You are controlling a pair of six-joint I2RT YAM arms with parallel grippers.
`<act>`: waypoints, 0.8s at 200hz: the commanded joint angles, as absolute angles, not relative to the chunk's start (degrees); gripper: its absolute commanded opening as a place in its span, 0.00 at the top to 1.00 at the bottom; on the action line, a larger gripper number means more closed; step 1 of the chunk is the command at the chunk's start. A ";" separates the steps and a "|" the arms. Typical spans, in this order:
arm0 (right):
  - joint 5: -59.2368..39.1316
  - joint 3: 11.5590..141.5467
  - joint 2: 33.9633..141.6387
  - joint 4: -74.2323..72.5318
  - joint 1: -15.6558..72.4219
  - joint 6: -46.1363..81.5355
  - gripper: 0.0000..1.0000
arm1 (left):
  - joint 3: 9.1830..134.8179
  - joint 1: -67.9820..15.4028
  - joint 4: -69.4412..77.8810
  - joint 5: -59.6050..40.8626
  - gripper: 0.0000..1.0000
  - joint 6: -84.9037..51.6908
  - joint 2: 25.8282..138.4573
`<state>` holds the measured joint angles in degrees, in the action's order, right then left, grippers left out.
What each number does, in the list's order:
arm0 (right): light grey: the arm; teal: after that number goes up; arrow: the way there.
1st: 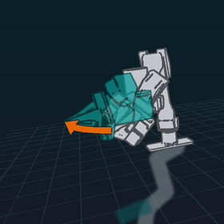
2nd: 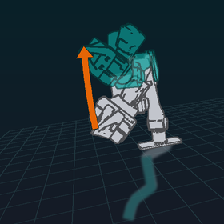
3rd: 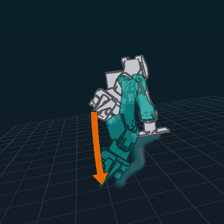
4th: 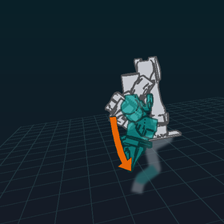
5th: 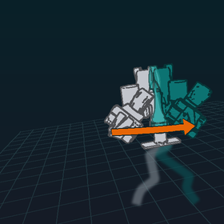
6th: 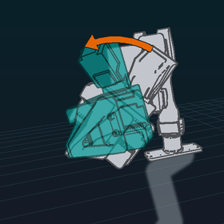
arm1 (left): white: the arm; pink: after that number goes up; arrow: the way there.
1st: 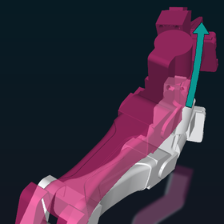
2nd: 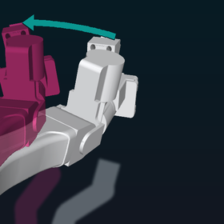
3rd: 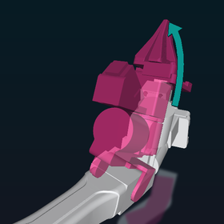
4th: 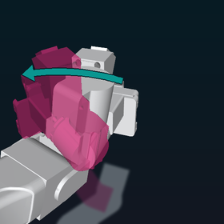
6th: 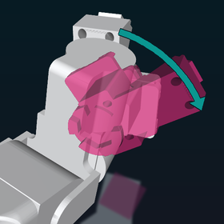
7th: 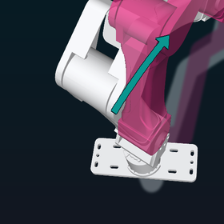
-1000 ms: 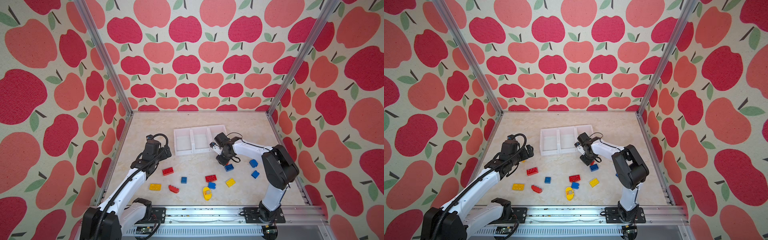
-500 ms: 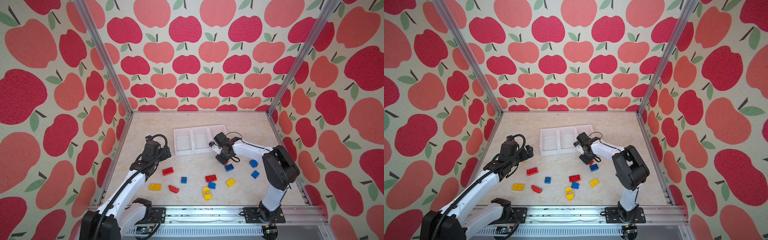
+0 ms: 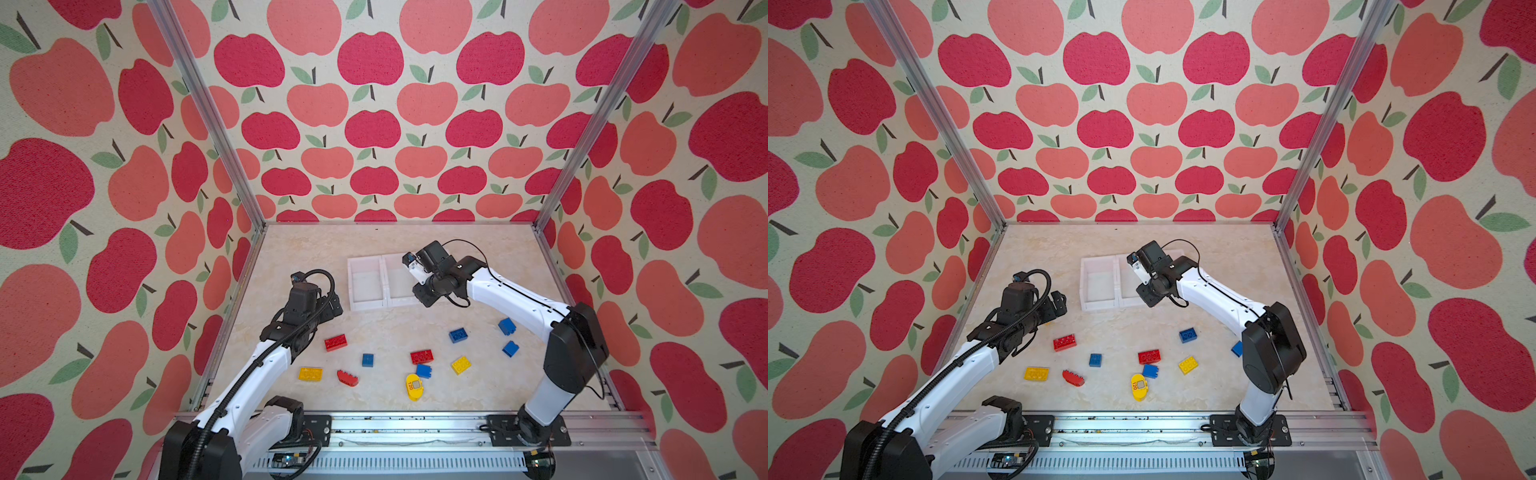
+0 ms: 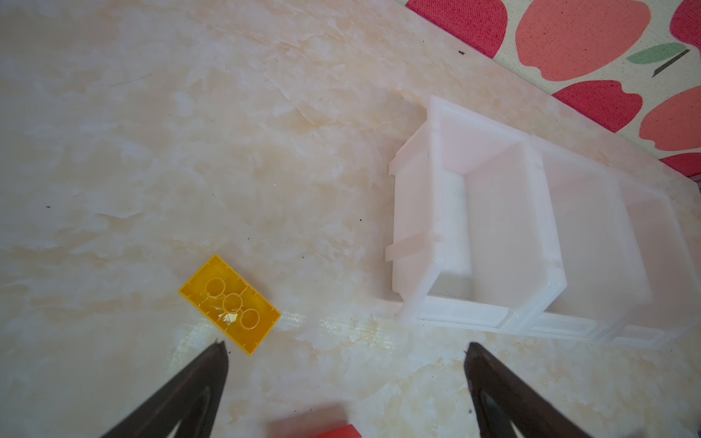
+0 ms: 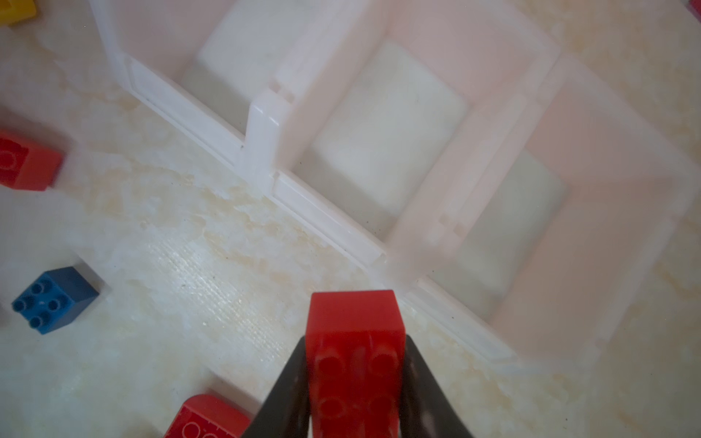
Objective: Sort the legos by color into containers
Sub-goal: 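Carry the red brick into the middle bin and open the right gripper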
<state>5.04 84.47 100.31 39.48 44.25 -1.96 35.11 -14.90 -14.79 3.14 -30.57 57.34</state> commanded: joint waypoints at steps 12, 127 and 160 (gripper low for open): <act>3.38 95.29 109.20 40.96 44.13 1.68 0.76 | 34.54 -15.13 -15.46 3.89 0.01 -30.76 56.02; 4.73 123.23 134.06 54.21 42.19 7.61 0.76 | 33.05 -15.29 -16.35 4.70 0.01 -31.55 53.07; 4.88 123.34 134.43 55.26 41.44 8.96 0.68 | 33.07 -15.40 -16.09 4.48 0.01 -31.79 53.23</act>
<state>4.45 121.60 134.10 52.03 41.93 6.76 33.78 -14.96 -14.98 3.60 -30.68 53.76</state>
